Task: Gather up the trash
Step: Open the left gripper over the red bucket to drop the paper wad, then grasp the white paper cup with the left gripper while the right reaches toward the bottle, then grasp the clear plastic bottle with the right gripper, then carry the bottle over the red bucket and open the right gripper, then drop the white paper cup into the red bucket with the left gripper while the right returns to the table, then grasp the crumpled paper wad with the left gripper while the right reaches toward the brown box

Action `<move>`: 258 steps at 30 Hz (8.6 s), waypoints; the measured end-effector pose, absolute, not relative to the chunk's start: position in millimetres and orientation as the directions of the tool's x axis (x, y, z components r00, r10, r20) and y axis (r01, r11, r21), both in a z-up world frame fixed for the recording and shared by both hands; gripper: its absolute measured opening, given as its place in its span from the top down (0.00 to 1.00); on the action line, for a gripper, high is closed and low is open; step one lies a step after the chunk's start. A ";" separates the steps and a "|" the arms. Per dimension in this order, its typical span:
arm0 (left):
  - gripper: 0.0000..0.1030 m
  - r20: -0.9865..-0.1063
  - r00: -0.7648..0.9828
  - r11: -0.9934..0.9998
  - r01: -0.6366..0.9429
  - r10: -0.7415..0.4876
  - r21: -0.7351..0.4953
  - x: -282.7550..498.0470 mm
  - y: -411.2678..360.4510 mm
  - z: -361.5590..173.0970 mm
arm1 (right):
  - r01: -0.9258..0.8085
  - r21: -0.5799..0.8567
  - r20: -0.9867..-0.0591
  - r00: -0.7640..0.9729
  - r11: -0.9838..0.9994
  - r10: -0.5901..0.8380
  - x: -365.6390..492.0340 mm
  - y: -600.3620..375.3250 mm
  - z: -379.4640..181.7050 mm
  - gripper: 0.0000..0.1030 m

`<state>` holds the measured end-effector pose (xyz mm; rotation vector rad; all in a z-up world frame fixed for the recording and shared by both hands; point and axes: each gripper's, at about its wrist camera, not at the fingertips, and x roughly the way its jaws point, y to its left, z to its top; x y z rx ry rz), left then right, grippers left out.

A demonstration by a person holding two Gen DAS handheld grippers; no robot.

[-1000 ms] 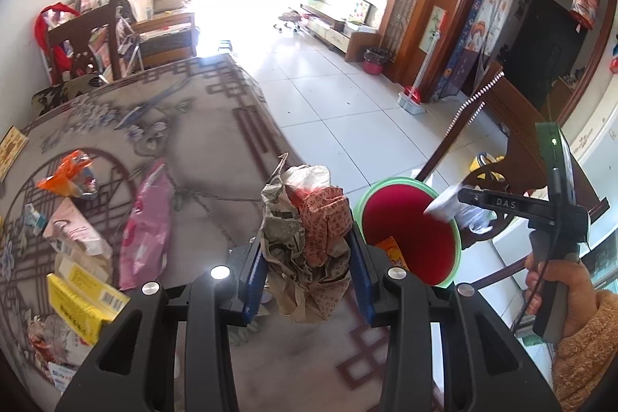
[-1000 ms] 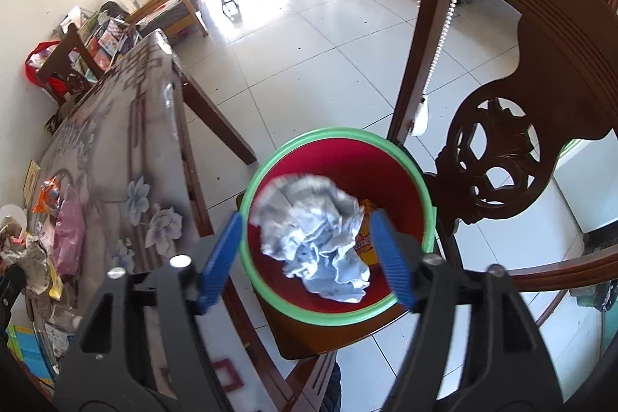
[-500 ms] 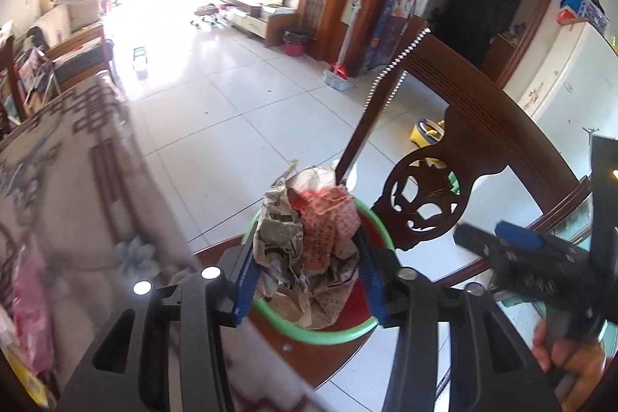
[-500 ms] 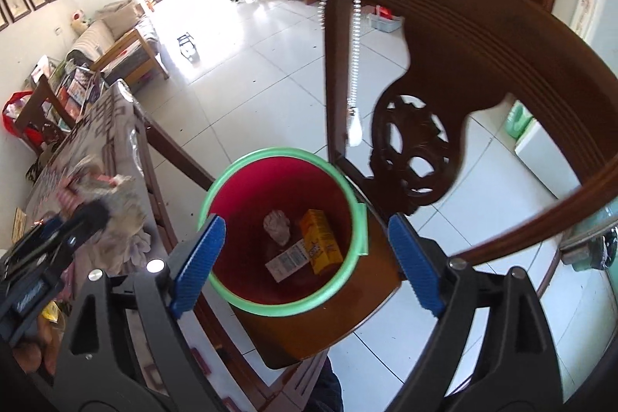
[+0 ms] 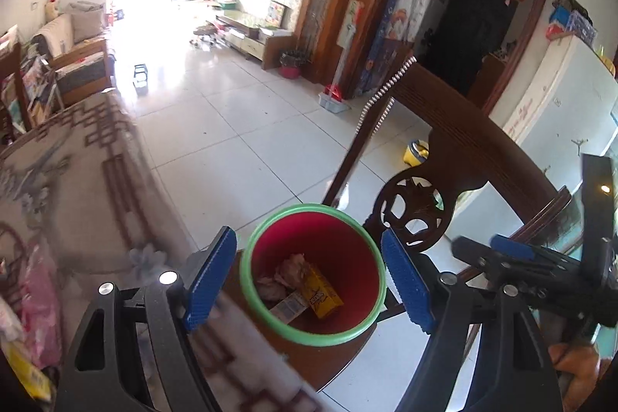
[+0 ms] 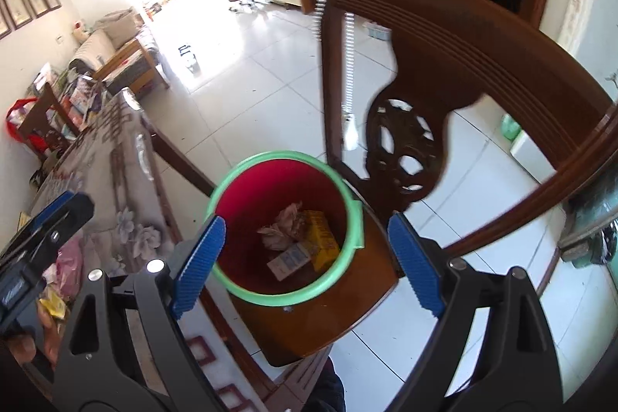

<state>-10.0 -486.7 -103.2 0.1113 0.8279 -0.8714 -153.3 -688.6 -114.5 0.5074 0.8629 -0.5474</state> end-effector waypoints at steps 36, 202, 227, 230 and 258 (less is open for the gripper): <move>0.29 -0.915 0.390 0.992 0.112 -0.102 -0.063 -48.3 -61.6 -221.4 | -0.169 0.252 -0.845 0.441 0.953 0.301 -11.3 -316.9 -107.7 0.13; 0.31 -0.696 0.240 0.575 0.763 -0.677 -0.296 -1.3 -534.0 -113.1 | 0.590 0.297 -0.810 0.572 0.751 -0.130 -176.8 -686.6 -136.6 0.15; 0.31 -0.733 0.640 0.969 0.083 -0.231 -0.234 8.2 -113.3 -101.4 | -0.032 0.311 -0.795 0.539 0.950 0.278 -30.5 -400.7 -106.1 0.12; 0.31 -0.766 0.618 0.975 0.006 -0.177 -0.221 18.0 -76.6 -118.6 | -0.083 0.293 -0.815 0.499 0.952 0.294 -28.1 -366.9 -108.7 0.11; 0.67 -0.865 0.432 0.963 0.040 -0.258 -0.267 60.0 0.2 -215.6 | -0.107 0.246 -0.907 0.325 0.963 0.268 -25.8 -235.7 -146.7 0.11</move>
